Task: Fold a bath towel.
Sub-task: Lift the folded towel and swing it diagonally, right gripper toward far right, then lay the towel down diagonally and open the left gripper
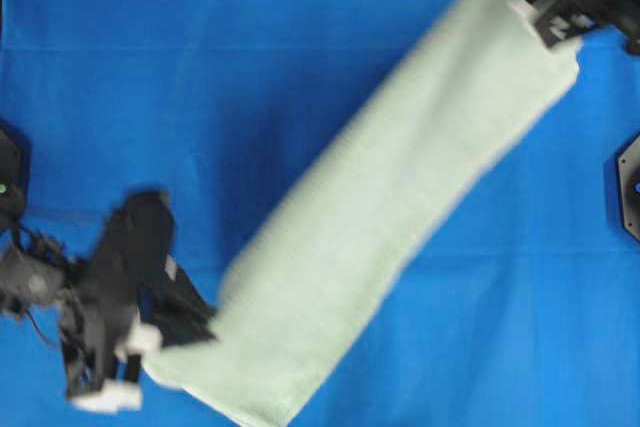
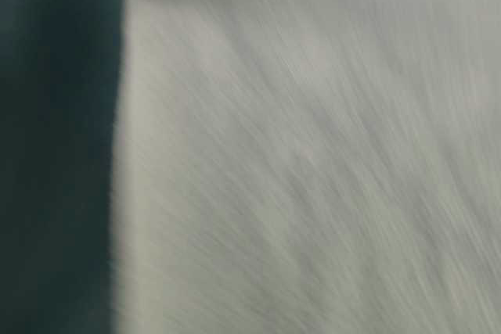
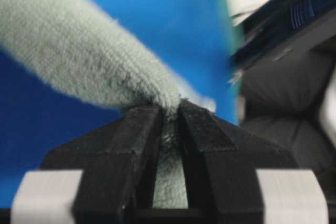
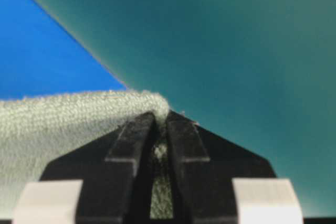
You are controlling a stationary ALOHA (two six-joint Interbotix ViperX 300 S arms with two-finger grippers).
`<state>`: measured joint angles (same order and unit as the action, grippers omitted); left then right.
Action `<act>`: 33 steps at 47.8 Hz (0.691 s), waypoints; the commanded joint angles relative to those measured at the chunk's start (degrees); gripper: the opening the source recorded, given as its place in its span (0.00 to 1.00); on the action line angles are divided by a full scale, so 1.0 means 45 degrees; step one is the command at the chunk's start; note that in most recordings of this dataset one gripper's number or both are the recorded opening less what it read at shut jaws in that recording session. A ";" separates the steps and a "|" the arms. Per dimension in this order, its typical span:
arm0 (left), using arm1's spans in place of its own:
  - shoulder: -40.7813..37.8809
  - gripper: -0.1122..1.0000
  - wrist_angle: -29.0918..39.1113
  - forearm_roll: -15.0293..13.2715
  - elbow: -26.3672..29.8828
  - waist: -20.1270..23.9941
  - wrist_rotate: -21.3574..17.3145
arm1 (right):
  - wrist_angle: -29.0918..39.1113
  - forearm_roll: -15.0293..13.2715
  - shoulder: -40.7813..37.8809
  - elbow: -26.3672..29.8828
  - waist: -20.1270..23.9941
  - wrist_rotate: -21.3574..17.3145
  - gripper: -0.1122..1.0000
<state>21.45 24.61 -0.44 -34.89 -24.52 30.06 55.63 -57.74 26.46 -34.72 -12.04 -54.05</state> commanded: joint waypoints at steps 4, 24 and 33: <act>0.1328 0.20 -0.0117 -0.0059 -0.2109 0.0410 0.0664 | -0.3926 0.0078 -0.1875 0.0352 -0.2344 0.0078 0.17; 0.1855 0.20 -0.0859 -0.0039 -0.5977 0.2871 0.0723 | -0.7617 -0.0371 -0.6406 0.1582 -0.3945 0.0488 0.18; 0.2207 0.31 -0.1035 -0.0020 -0.6309 0.3184 0.0566 | -0.8105 -0.0410 -0.6895 0.2012 -0.4004 0.1367 0.18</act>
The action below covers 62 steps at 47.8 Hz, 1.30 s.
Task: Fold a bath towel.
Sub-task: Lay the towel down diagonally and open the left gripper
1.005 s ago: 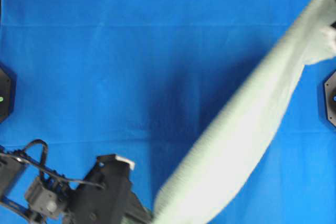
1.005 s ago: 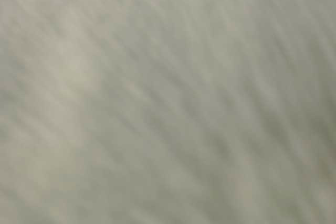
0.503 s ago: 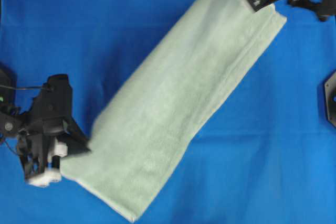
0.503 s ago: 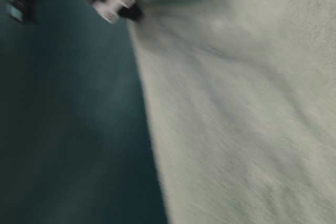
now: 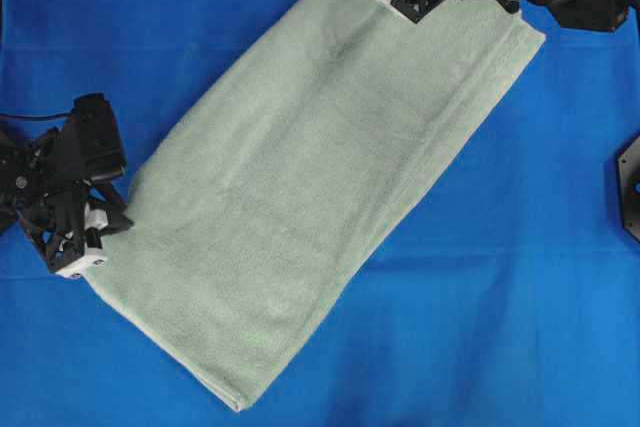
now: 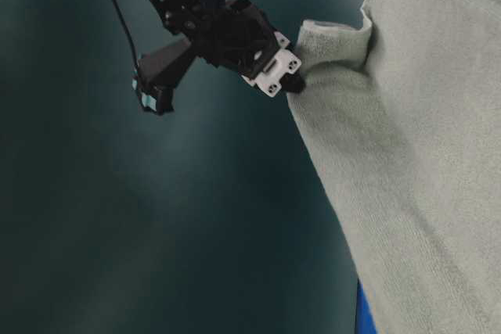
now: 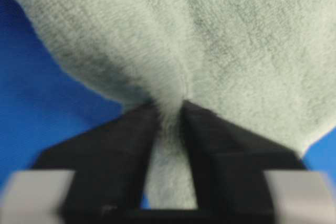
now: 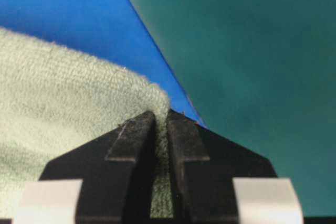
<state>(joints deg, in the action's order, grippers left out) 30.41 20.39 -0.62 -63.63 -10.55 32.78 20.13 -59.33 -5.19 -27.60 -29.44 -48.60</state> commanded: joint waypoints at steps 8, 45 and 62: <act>0.0684 0.75 0.0000 0.0039 0.0020 0.0098 -0.0273 | -0.0488 -0.0273 0.0156 0.0625 -0.0332 0.0352 0.56; 0.3477 0.81 0.0527 0.0176 -0.0645 0.1035 -0.1719 | -0.1016 0.1445 0.1855 -0.2500 -0.2012 0.0020 0.69; 0.1895 0.81 -0.0137 0.0176 -0.0410 0.0508 -0.3262 | -0.3066 0.1445 -0.0820 -0.1992 -0.3125 0.0039 0.69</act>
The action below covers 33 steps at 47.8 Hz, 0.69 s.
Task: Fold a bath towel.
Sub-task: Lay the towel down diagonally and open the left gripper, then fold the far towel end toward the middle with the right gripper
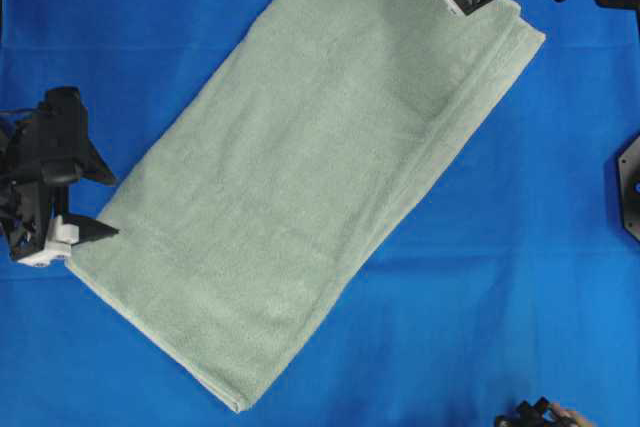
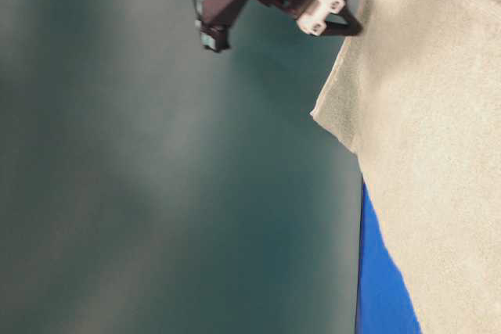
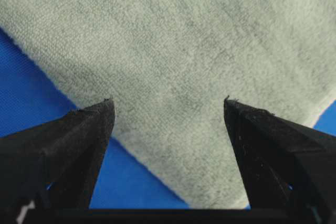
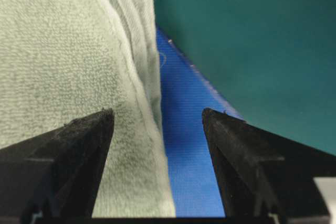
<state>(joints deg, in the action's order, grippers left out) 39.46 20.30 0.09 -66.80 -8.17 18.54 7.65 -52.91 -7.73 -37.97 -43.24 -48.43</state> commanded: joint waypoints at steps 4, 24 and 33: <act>-0.0137 0.81 -0.0117 0.0020 0.0273 -0.0020 -0.0176 | -0.0371 0.0039 -0.0664 0.0352 -0.0098 0.0000 0.69; -0.0059 0.81 -0.0117 0.0020 0.0273 -0.0020 -0.0195 | -0.0410 0.0469 -0.0996 0.0176 -0.0117 0.0000 0.54; -0.0020 0.80 -0.0059 0.0020 0.0254 -0.0020 -0.0195 | -0.0332 0.0547 -0.0840 0.0000 0.0371 -0.0020 0.20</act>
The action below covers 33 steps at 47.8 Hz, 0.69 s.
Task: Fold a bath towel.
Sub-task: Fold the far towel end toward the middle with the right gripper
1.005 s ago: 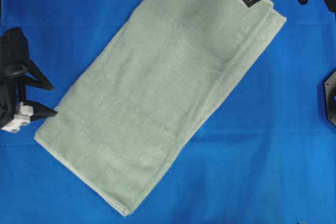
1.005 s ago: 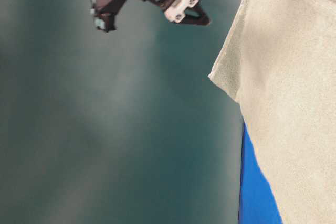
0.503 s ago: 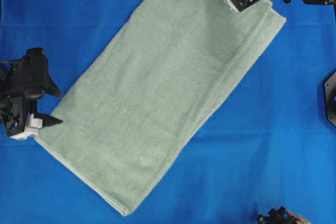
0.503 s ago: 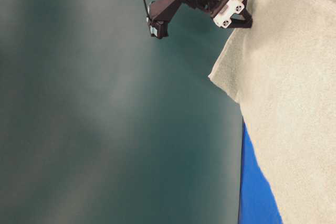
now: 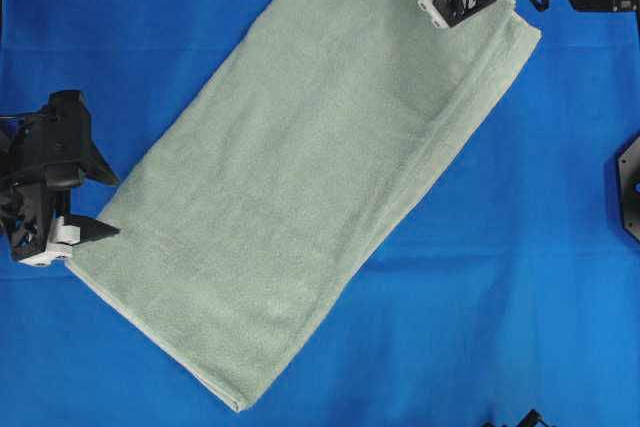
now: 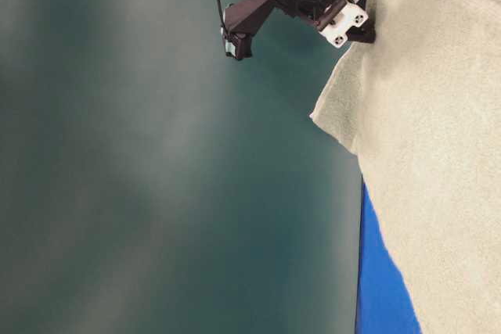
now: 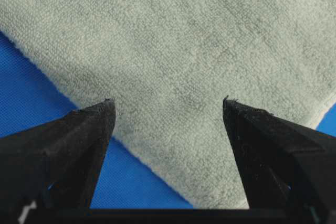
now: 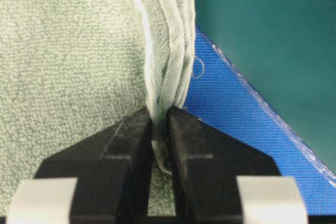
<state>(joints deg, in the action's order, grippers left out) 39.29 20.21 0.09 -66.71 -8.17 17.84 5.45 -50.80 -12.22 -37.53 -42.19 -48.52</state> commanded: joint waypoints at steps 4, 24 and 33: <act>0.0020 0.80 -0.0039 0.0020 0.0254 -0.0020 -0.0059 | 0.0332 0.0195 0.0410 -0.0117 0.0332 -0.0020 0.20; 0.0059 0.80 -0.0020 0.0020 0.0254 -0.0020 -0.0078 | 0.3672 0.2617 0.3359 0.0762 0.4297 -0.0039 0.20; 0.0059 0.80 -0.0020 0.0020 0.0234 -0.0020 -0.0078 | 0.4434 0.3711 0.2695 0.1699 0.6660 -0.0605 0.20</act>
<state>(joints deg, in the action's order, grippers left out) 39.46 20.30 0.00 -66.71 -8.17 17.58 24.70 -35.16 0.26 -32.61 -15.56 -50.54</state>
